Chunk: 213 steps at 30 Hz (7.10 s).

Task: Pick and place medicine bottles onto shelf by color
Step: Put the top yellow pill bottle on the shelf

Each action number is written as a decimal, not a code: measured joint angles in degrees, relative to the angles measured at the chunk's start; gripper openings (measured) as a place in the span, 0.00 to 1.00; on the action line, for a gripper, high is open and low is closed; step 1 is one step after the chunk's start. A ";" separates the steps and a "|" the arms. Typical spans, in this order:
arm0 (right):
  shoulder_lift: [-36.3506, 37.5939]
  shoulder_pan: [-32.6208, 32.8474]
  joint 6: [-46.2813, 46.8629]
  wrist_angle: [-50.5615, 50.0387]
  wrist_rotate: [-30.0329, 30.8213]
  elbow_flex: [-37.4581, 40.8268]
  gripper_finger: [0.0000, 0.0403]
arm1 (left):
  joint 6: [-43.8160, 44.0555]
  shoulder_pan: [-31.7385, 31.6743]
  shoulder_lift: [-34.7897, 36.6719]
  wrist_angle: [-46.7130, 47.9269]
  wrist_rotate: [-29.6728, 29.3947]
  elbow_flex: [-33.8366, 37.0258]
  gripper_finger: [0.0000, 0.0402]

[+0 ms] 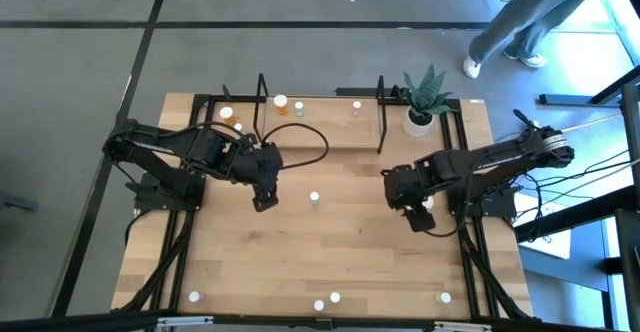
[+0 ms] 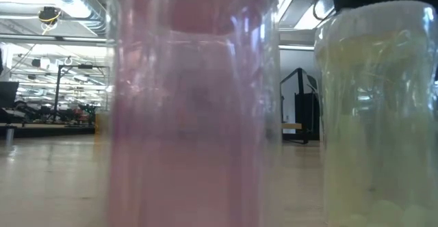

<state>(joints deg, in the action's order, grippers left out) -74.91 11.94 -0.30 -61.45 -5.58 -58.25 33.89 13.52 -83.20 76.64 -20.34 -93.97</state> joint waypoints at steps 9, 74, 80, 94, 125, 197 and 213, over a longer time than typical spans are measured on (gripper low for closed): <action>-0.04 -0.04 1.55 1.44 0.09 7.13 0.59 | 0.00 0.01 0.00 -0.01 0.09 0.00 0.34; -7.58 0.00 5.29 1.62 2.51 8.05 0.59 | 0.03 0.01 0.00 -0.39 0.07 0.00 0.34; -7.58 -0.01 6.33 1.62 2.51 8.05 0.59 | 0.02 0.00 0.00 -0.39 0.04 0.00 0.34; -7.59 0.00 9.35 1.62 2.51 8.05 0.59 | 0.00 0.01 0.00 -0.39 0.06 0.00 0.34; -7.61 0.00 12.81 1.60 2.54 8.05 0.49 | -0.02 0.00 0.00 -0.38 0.07 0.00 0.34; -0.77 1.77 23.99 -0.77 4.08 2.39 0.58 | -1.41 0.96 0.00 -0.36 0.07 0.00 0.34; 0.44 3.32 23.43 1.58 4.44 10.08 0.58 | -1.48 0.92 0.00 -0.37 0.09 0.00 0.34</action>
<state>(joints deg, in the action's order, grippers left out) -74.48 15.27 23.13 -59.87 -1.15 -48.17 32.41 14.44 -83.20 76.27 -20.25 -93.97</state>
